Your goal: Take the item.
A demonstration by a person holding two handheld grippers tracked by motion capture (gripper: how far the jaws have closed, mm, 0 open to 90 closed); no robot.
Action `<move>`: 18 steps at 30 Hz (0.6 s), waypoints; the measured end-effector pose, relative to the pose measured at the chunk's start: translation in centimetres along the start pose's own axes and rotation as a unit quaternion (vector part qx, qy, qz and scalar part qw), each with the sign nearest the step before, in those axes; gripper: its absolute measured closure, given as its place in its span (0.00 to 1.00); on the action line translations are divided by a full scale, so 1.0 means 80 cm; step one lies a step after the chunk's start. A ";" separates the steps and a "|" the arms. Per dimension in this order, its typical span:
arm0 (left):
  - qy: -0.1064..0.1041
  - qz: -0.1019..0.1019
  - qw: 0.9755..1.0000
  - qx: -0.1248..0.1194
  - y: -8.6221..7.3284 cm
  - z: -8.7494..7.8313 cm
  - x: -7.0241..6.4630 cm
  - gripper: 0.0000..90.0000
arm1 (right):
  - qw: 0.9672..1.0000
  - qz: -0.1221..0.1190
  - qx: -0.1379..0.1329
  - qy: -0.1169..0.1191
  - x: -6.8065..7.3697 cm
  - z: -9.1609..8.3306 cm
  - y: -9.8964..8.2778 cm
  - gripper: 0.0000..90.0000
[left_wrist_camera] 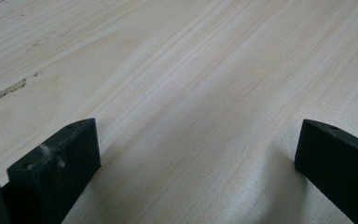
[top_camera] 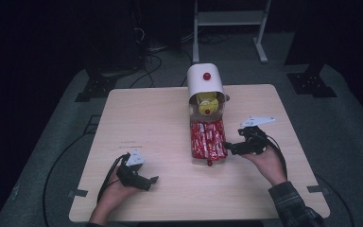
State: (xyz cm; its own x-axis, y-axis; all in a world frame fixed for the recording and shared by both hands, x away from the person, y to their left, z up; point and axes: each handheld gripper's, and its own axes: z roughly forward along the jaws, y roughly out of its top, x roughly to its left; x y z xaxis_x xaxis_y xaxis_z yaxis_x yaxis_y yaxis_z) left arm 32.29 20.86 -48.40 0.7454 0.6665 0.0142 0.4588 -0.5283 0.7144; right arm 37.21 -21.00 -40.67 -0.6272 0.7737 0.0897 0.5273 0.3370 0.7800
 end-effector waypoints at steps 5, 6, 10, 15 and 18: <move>0.000 0.000 1.000 0.000 0.000 0.000 0.000 0.00 | 1.000 -0.005 0.004 0.013 0.006 0.009 0.003 0.17; 0.000 0.000 1.000 0.000 0.000 0.000 0.000 0.00 | 1.000 -0.008 0.004 0.014 0.007 0.011 0.003 0.18; 0.000 0.000 1.000 0.000 0.000 0.000 0.000 0.00 | 1.000 -0.011 0.003 0.019 0.012 0.014 0.005 0.22; 0.000 0.001 1.000 0.001 0.000 0.000 0.000 0.00 | 0.999 -0.016 0.001 0.028 0.020 0.019 0.011 0.26; 0.000 0.001 1.000 0.001 0.000 0.000 0.000 0.00 | 0.999 -0.027 -0.002 0.036 0.028 0.024 0.018 0.32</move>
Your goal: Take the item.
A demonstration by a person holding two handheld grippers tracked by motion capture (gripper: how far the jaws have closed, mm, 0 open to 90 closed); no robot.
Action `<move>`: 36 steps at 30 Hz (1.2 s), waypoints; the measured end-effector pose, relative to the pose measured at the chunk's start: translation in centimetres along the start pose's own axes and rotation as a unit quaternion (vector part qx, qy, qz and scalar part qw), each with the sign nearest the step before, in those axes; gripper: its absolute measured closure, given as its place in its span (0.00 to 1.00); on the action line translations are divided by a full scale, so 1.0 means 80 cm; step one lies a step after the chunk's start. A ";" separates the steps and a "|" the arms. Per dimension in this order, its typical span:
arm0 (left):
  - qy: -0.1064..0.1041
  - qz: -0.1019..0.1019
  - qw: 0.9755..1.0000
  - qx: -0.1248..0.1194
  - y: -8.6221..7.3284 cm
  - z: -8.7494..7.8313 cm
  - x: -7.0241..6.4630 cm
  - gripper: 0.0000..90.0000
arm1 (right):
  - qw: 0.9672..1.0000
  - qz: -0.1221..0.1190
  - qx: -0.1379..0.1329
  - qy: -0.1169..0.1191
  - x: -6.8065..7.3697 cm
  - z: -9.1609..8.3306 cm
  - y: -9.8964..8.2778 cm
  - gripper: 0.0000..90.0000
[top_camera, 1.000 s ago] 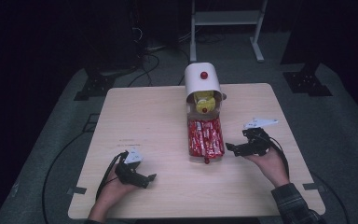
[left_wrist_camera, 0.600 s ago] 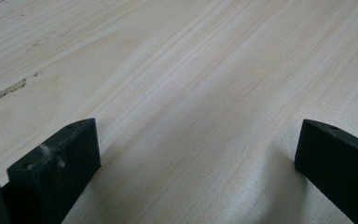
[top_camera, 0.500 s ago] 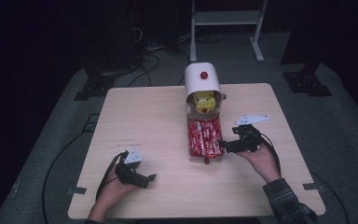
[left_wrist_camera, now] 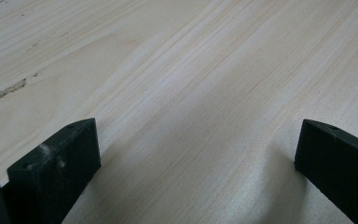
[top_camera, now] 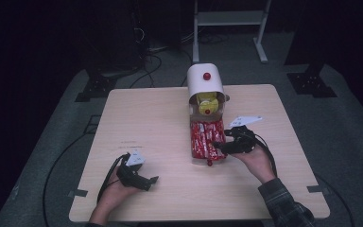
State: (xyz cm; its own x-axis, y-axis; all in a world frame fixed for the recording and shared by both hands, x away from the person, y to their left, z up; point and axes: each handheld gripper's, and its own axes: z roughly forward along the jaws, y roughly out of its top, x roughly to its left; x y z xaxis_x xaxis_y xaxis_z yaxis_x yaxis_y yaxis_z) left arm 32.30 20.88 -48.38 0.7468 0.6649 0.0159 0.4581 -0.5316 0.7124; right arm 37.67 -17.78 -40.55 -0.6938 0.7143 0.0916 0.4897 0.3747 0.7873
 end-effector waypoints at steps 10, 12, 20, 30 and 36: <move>0.000 -0.001 1.000 -0.001 0.000 0.000 0.000 0.00 | 1.000 -0.014 0.006 0.012 0.011 0.016 0.008 0.42; 0.000 0.000 1.000 -0.001 0.000 0.000 0.000 0.00 | 1.000 -0.016 0.011 0.013 0.012 0.019 0.008 0.45; 0.000 0.000 1.000 0.000 0.000 0.000 0.000 0.00 | 0.999 -0.014 0.026 0.019 0.010 0.027 0.004 0.55; 0.000 0.000 1.000 0.000 0.000 0.000 0.000 0.00 | 0.999 -0.021 0.023 -0.008 0.012 0.033 -0.002 0.72; 0.000 0.000 1.000 0.000 0.000 0.000 0.000 0.00 | 1.000 -0.014 0.023 -0.013 0.011 0.033 -0.004 0.90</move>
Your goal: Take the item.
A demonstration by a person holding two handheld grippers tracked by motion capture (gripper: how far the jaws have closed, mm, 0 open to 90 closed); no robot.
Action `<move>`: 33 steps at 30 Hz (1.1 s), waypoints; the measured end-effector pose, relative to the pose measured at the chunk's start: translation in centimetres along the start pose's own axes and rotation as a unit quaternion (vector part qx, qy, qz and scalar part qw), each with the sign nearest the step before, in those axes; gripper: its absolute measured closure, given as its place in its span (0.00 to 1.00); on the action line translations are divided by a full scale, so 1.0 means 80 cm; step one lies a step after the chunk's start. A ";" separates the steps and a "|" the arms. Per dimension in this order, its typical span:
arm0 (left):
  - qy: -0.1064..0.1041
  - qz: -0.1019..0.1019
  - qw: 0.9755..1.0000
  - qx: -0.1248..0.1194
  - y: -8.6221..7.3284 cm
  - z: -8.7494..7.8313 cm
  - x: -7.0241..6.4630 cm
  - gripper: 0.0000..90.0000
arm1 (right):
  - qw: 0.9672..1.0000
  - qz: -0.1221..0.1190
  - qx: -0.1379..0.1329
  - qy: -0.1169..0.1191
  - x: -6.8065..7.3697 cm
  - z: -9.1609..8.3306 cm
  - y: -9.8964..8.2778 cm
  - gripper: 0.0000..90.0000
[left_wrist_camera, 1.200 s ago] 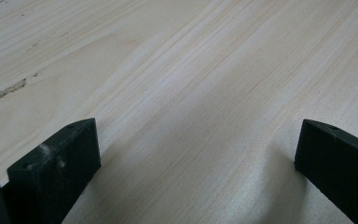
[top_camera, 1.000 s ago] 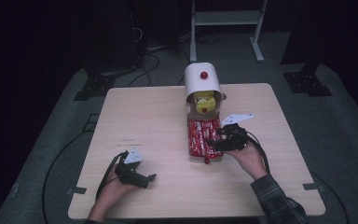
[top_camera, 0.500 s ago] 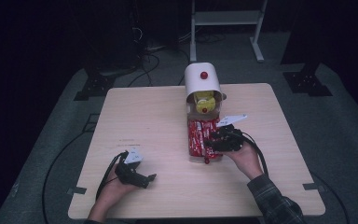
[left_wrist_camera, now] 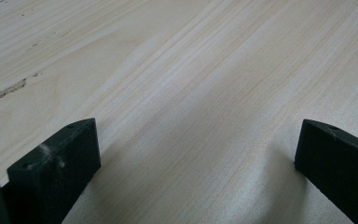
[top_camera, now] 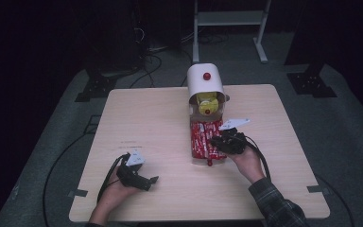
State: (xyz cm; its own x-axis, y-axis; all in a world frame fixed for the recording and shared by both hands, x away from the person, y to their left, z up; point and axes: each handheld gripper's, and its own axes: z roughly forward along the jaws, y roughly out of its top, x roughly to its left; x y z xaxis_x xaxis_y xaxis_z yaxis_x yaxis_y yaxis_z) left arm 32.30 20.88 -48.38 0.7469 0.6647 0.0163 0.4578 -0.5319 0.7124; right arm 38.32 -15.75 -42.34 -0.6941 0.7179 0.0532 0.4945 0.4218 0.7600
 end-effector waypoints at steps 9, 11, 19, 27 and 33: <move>0.000 0.000 1.000 0.000 0.000 0.000 0.000 0.00 | 1.000 0.019 -0.005 0.003 -0.003 -0.005 0.001 0.96; 0.000 0.000 1.000 0.000 0.000 0.000 0.000 0.00 | 1.000 0.021 -0.006 0.005 -0.004 -0.006 0.001 0.96; 0.000 0.000 1.000 0.000 0.000 0.000 0.000 0.00 | 1.000 0.018 -0.017 0.006 -0.001 -0.015 0.006 0.97; 0.000 -0.002 1.000 -0.002 0.000 0.000 0.000 0.00 | 0.999 0.015 -0.032 0.007 -0.001 -0.029 0.011 0.97; 0.000 -0.001 1.000 -0.001 0.000 0.000 0.000 0.00 | 0.999 0.015 -0.041 0.005 -0.005 -0.042 0.012 0.97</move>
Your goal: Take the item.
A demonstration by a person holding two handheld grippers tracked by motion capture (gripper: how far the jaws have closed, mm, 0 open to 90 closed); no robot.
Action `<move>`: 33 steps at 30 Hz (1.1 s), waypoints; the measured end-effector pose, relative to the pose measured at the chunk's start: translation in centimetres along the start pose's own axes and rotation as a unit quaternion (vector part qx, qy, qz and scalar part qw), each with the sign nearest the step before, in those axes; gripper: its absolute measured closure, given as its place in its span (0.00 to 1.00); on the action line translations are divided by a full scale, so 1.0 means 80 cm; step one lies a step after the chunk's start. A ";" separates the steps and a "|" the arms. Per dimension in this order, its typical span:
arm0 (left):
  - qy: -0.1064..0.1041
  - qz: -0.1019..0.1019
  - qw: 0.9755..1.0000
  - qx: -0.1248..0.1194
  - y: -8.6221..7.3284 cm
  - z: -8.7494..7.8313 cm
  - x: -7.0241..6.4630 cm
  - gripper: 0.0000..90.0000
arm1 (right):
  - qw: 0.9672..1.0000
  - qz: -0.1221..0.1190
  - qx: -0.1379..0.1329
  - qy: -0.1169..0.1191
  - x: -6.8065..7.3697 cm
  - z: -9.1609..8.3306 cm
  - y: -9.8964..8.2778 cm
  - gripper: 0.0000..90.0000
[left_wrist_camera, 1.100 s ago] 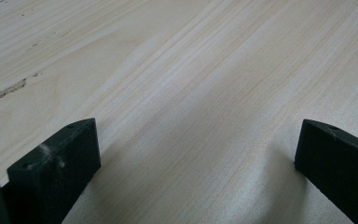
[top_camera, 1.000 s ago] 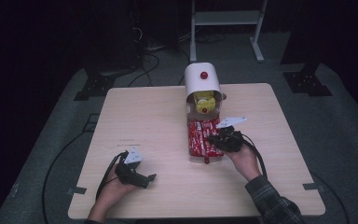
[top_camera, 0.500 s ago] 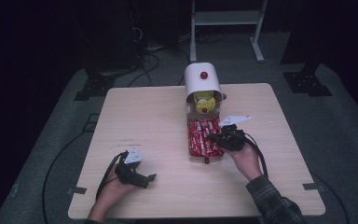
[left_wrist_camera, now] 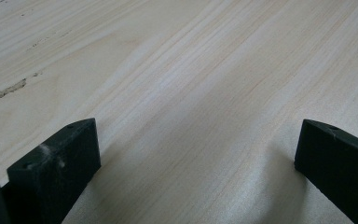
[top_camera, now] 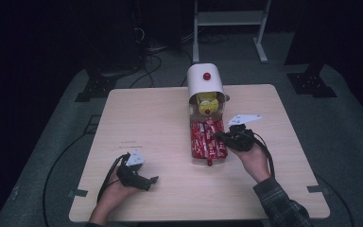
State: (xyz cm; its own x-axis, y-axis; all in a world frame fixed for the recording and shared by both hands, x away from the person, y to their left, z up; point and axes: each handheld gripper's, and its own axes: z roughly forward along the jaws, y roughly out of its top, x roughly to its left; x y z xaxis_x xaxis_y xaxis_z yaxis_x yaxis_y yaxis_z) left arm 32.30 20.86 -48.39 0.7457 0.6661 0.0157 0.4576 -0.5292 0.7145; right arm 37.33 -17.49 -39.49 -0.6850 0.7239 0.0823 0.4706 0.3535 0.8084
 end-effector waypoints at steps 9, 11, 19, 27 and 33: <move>-0.001 0.000 1.000 0.001 0.000 0.000 0.000 0.00 | 1.000 0.000 -0.009 -0.006 -0.007 -0.015 -0.001 0.97; 0.000 0.000 1.000 0.001 0.000 0.000 0.000 0.00 | 1.000 0.000 -0.010 -0.008 -0.009 -0.021 -0.002 0.97; 0.000 0.000 1.000 0.000 0.000 0.000 0.000 0.00 | 1.000 -0.005 -0.013 -0.020 -0.017 -0.033 -0.009 0.97; 0.000 -0.001 1.000 0.000 0.000 0.000 0.000 0.00 | 0.999 0.010 -0.008 -0.037 -0.032 -0.050 -0.028 0.97; 0.000 -0.001 1.000 0.000 0.000 0.000 0.000 0.00 | 0.999 0.014 -0.007 -0.047 -0.042 -0.060 -0.035 0.97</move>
State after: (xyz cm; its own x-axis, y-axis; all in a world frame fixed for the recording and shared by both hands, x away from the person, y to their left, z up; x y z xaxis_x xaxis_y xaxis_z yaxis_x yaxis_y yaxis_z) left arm 32.29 20.86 -48.40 0.7453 0.6666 0.0142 0.4589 -0.5283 0.7143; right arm 35.67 -23.79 -39.21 -0.6165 0.7857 0.0506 0.4810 0.3250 0.8143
